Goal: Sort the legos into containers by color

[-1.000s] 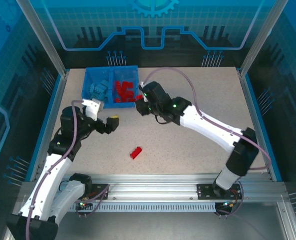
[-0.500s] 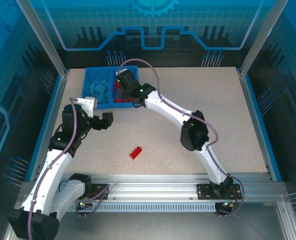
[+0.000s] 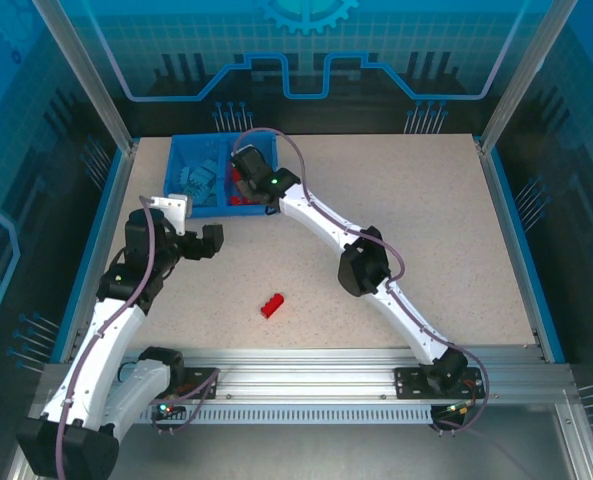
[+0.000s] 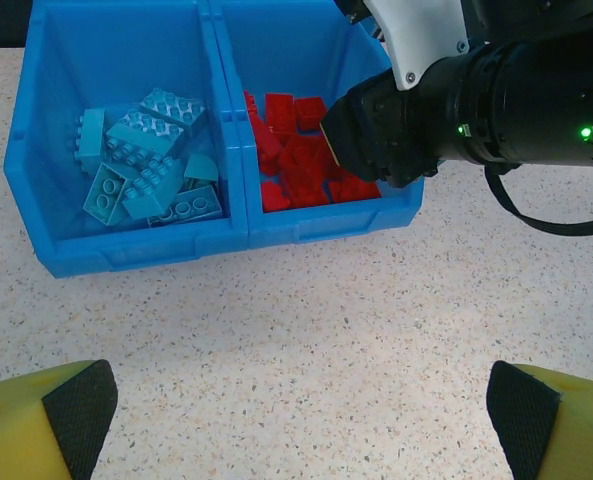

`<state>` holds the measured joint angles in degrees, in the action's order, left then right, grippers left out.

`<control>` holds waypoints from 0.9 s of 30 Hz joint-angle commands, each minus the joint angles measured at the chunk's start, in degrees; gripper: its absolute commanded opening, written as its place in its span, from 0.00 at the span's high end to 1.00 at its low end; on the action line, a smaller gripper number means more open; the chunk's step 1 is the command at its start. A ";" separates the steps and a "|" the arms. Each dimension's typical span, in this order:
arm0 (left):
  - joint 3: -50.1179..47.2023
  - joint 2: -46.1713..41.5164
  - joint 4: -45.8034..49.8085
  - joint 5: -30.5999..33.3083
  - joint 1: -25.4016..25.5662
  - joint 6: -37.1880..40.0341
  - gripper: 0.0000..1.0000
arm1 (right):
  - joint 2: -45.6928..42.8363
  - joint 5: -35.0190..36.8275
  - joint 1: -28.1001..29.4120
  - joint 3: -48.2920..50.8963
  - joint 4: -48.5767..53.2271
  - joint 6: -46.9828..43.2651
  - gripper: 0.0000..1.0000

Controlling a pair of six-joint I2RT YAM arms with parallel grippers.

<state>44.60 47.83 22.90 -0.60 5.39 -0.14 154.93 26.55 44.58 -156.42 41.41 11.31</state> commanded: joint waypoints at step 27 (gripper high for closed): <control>9.28 21.91 18.56 -5.69 30.68 -6.40 0.13 | -86.02 -41.94 -9.45 80.84 6.14 1.16 0.10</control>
<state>53.84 67.83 35.66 -10.72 32.08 -0.89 72.49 -9.28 36.75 -81.54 43.83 11.77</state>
